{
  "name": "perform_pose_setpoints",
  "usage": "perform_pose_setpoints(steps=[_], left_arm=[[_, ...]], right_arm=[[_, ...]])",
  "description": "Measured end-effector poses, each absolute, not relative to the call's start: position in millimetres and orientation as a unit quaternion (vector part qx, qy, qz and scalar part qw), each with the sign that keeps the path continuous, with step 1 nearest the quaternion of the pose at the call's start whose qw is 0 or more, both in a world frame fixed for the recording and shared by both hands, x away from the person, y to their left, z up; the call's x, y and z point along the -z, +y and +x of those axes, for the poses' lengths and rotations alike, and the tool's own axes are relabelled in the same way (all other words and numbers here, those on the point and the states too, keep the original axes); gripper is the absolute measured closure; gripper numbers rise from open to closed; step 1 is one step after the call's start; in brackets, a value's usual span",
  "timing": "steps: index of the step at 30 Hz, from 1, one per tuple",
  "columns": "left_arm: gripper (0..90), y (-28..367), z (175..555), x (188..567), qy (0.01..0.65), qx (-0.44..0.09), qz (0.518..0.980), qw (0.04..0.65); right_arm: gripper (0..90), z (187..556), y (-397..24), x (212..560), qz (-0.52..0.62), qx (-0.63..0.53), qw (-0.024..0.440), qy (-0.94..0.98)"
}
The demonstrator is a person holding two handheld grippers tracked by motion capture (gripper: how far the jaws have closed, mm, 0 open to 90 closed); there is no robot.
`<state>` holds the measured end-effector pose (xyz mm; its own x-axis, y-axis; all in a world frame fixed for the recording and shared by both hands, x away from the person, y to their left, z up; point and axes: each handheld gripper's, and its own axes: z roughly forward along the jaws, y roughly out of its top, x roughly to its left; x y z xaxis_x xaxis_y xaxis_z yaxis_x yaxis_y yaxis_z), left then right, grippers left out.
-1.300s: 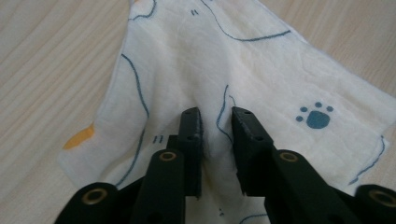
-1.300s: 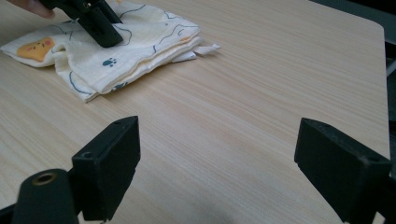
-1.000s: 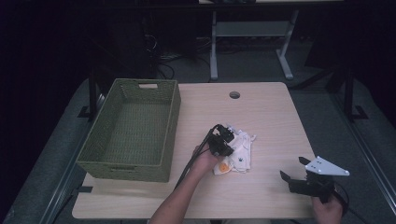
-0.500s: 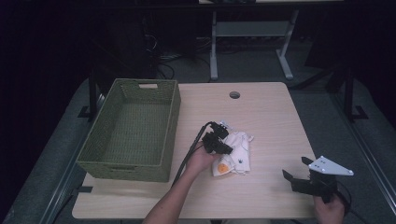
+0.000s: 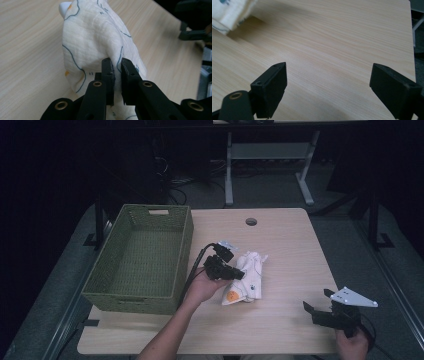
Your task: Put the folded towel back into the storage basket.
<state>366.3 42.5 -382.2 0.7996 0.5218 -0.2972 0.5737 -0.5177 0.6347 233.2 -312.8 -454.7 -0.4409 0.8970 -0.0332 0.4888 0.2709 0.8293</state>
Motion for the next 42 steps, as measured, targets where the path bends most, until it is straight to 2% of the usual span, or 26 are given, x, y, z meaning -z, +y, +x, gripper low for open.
perform_pose_setpoints(steps=[14, 42], left_arm=[[82.9, 85, 366, 348, 0.323, 0.037, 0.85, 0.414], [82.9, 152, 356, 299, 0.325, 0.016, 0.838, 0.437]], right_arm=[[13.9, 234, -311, 455, 0.464, -0.384, 0.269, 0.751], [13.9, 234, -309, 459, 0.47, -0.372, 0.267, 0.754]])
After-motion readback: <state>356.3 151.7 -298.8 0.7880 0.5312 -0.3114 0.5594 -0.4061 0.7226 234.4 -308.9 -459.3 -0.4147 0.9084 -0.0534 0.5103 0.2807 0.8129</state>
